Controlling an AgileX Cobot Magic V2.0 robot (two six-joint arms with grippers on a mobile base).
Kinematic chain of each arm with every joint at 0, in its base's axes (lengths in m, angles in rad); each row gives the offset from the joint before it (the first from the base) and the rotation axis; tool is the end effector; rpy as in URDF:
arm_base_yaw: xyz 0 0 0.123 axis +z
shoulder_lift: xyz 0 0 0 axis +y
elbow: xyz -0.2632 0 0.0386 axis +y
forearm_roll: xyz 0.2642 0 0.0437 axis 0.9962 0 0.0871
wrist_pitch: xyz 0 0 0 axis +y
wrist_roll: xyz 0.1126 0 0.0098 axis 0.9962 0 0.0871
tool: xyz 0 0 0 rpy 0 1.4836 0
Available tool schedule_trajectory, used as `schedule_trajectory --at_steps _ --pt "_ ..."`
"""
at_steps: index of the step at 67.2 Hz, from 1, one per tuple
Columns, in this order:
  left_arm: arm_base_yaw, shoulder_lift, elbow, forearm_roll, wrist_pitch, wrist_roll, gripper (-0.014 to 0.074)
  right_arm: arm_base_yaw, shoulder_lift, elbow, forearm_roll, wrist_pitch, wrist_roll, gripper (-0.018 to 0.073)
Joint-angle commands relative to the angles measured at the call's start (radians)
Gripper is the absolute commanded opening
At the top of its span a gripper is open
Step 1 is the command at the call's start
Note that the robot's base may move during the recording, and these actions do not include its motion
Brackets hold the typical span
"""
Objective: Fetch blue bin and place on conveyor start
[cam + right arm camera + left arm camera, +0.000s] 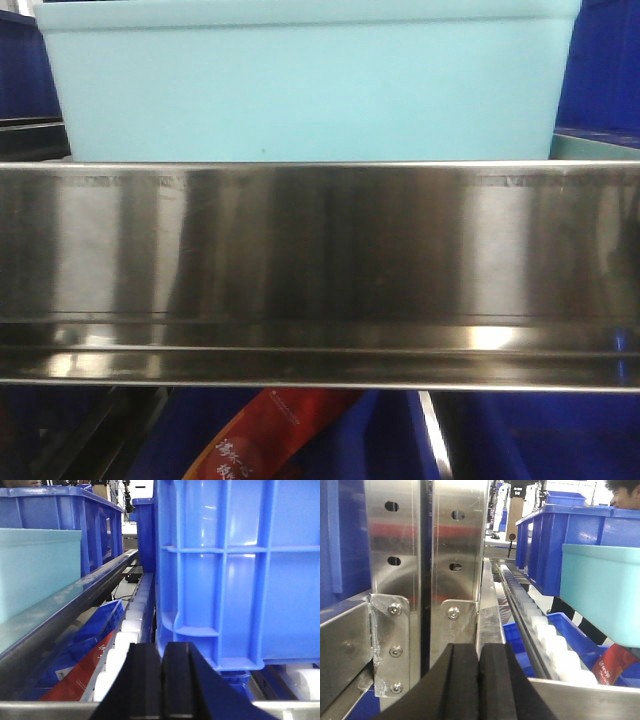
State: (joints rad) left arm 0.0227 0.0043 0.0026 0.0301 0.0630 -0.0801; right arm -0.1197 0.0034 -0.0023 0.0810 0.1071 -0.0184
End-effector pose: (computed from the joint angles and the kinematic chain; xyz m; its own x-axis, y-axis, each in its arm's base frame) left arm 0.1144 0.0028 0.2065 0.0185 -0.0496 -0.9986 -0.0237 0.9985 -0.0501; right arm 0.1135 -0.0127 0.2035 -0.0136 0.0642 -0.9978 0.1119 0.9918 0.0623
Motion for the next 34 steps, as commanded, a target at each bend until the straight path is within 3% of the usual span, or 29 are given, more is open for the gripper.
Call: schedule_trajectory --at_steps 1,34 --pt "0.003 -0.004 -0.003 0.001 -0.025 0.002 -0.0111 0.002 -0.003 0.002 -0.005 -0.018 -0.009 -0.0162" --pt "0.003 -0.004 -0.003 0.001 -0.057 0.002 -0.0111 0.002 -0.003 0.002 -0.005 -0.035 -0.009 -0.0162"
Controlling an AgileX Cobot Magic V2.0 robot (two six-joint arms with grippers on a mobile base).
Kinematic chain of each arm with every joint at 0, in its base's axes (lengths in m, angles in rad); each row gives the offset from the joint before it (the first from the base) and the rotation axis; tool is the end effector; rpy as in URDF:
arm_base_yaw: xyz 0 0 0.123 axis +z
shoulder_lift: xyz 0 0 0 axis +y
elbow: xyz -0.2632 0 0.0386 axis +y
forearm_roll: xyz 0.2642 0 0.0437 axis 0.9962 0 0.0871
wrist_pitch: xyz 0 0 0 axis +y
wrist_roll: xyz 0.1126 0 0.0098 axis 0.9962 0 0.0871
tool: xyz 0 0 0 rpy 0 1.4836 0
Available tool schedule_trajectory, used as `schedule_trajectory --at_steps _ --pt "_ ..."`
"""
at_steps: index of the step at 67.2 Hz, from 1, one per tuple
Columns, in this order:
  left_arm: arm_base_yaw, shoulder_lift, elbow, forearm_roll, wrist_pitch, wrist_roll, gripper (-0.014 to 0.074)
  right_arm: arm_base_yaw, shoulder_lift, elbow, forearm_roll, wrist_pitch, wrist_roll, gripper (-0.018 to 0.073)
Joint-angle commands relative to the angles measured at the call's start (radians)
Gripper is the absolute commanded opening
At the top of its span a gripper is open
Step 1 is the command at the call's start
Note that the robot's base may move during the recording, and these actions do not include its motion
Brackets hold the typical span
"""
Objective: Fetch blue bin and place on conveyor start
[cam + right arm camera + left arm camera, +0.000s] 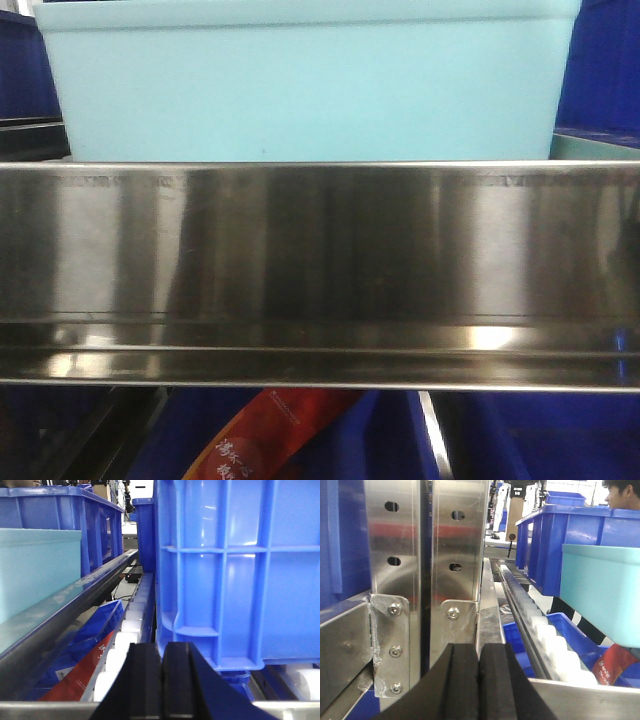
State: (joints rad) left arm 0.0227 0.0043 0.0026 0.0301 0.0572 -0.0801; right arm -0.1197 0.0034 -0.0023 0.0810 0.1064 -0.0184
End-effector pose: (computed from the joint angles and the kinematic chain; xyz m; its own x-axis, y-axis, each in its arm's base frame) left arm 0.1144 0.0028 0.2072 0.0243 -0.0495 -0.9985 -0.0232 0.9985 -0.0501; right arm 0.1135 -0.0127 0.2036 -0.0129 0.0641 -0.9979 0.1119 0.9918 0.0623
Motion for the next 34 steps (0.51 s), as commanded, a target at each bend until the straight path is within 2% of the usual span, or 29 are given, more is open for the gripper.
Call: schedule_trajectory --at_steps 1,24,29,34 --pt "0.003 -0.004 -0.003 0.001 -0.067 0.002 -0.0111 0.002 -0.003 0.002 -0.005 -0.036 -0.009 -0.0162" --pt "0.003 -0.004 -0.003 0.001 -0.188 0.002 -0.0111 0.002 -0.003 0.002 -0.001 -0.160 -0.008 -0.0162" --pt "0.003 -0.004 -0.051 0.001 -0.140 0.002 -0.0111 0.004 -0.003 0.002 0.037 -0.185 -0.007 -0.0162" --pt "0.003 -0.004 -0.152 0.032 -0.008 0.002 -0.0111 0.004 -0.003 -0.071 0.040 -0.135 -0.007 -0.0162"
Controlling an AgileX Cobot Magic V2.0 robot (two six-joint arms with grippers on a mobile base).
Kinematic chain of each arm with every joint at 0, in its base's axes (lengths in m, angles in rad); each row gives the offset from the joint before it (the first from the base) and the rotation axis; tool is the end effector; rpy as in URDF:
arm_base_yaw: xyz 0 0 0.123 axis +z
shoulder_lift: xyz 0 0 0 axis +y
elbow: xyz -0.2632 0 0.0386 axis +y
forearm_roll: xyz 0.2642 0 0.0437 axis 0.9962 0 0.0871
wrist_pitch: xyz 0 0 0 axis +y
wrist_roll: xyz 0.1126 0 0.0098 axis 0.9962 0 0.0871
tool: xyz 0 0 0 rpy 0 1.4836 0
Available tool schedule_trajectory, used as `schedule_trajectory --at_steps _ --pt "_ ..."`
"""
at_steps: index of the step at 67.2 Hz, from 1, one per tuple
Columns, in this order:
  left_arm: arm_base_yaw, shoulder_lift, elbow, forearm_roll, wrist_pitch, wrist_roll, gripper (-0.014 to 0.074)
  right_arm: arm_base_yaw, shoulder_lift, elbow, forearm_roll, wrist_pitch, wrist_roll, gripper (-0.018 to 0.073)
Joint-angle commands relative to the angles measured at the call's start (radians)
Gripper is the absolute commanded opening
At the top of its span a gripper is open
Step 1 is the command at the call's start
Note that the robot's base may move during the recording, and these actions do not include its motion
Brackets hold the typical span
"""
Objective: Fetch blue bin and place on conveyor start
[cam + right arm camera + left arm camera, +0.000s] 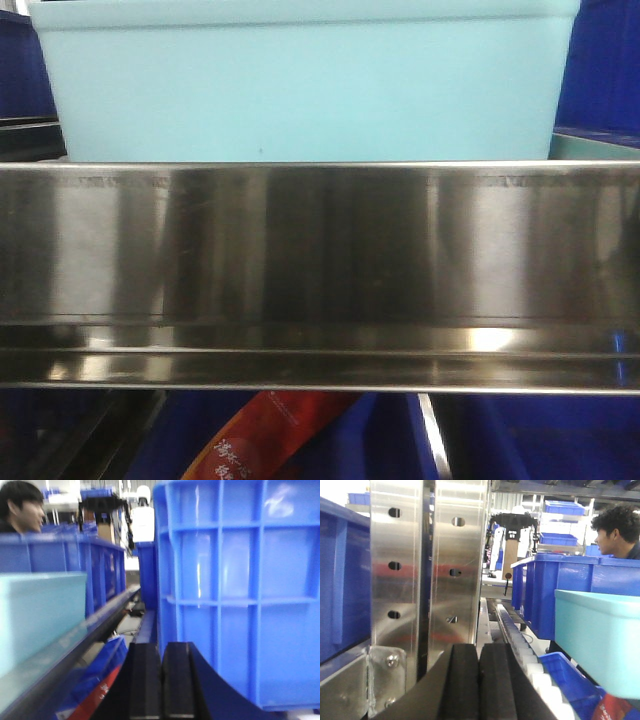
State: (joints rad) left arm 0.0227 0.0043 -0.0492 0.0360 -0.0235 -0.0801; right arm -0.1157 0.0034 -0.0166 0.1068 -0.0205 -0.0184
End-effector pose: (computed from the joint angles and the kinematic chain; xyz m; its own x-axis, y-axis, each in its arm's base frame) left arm 0.1106 0.0024 0.2357 0.1557 -0.0406 -0.9870 -0.0150 0.9989 -0.0434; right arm 0.1120 -0.0133 0.2233 0.1296 0.0738 -0.9888 0.1066 0.9904 0.0879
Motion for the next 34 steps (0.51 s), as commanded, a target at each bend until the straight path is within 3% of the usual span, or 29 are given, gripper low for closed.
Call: schedule_trajectory --at_steps 1,9,15,25,29,34 --pt "0.003 -0.004 -0.134 0.034 0.097 0.002 -0.0111 0.000 -0.003 -0.077 0.014 0.012 -0.007 -0.0162" --pt "0.003 0.052 -0.314 0.059 0.240 0.002 -0.0094 0.000 -0.003 -0.271 0.014 0.233 -0.007 -0.0137" --pt "0.003 0.122 -0.439 0.059 0.326 0.002 0.0007 0.008 0.029 -0.399 0.030 0.363 -0.007 0.0008" --pt "0.003 0.270 -0.592 0.055 0.413 0.002 0.0325 0.036 0.114 -0.506 0.042 0.404 -0.007 0.0366" --pt "0.003 0.325 -0.618 0.055 0.430 0.002 0.0464 0.040 0.144 -0.520 0.042 0.380 -0.007 0.0473" --pt "0.003 0.394 -0.650 0.053 0.466 0.002 0.0576 0.040 0.179 -0.522 0.042 0.335 -0.010 0.0568"
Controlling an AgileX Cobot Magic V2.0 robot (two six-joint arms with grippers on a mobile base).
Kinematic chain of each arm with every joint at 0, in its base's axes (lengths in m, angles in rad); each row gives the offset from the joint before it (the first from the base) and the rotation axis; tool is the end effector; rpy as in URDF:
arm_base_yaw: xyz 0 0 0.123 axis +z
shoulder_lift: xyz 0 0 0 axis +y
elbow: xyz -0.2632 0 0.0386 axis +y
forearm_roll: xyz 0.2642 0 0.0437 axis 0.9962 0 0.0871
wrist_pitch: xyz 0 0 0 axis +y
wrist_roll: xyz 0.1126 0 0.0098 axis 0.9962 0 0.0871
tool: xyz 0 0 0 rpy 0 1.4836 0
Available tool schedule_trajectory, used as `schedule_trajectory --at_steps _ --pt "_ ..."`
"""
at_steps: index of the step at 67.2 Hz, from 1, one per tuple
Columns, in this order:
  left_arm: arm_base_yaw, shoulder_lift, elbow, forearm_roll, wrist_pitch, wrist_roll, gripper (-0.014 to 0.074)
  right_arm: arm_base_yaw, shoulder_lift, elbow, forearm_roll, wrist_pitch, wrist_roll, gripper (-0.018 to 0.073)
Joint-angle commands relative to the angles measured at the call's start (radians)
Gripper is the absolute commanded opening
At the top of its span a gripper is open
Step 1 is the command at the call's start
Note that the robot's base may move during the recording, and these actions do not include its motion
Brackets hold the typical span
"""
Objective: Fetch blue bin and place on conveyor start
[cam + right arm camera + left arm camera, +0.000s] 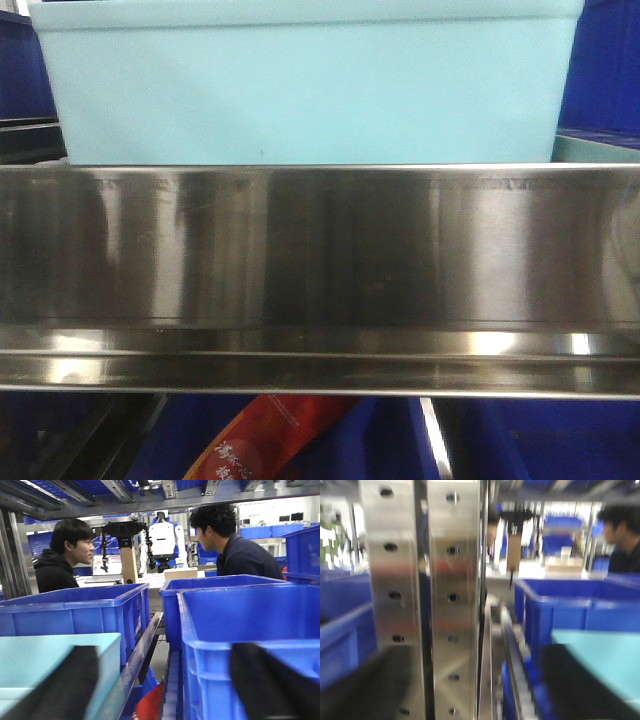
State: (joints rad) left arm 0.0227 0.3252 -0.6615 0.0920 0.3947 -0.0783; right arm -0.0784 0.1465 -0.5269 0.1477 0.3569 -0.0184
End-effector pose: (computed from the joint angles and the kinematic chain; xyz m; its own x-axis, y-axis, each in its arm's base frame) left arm 0.1107 0.0065 0.3755 0.0299 0.0073 -0.9995 -0.0582 0.9983 0.0056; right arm 0.0867 -0.0010 0.3511 0.1161 0.1109 -0.9870 0.0135 0.9935 0.1132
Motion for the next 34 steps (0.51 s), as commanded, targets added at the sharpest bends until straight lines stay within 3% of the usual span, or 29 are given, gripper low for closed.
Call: schedule_trajectory --at_steps 1,9,19,27,34 --pt "0.001 0.086 -0.044 -0.003 0.055 0.001 0.0591 0.002 0.043 -0.011 0.001 -0.049 -0.012 0.0573" --pt "-0.079 0.175 -0.108 -0.007 0.067 0.006 0.0606 0.007 0.108 -0.058 0.003 -0.002 -0.087 0.0536" --pt "-0.254 0.306 -0.219 -0.014 0.123 0.053 0.0599 0.045 0.252 -0.184 0.038 0.110 -0.130 0.0484" --pt "-0.384 0.463 -0.329 -0.014 0.215 0.053 0.0599 0.125 0.411 -0.303 0.062 0.166 -0.132 0.0475" --pt "-0.427 0.594 -0.415 -0.015 0.265 0.047 0.0599 0.201 0.550 -0.418 0.062 0.241 -0.132 0.0475"
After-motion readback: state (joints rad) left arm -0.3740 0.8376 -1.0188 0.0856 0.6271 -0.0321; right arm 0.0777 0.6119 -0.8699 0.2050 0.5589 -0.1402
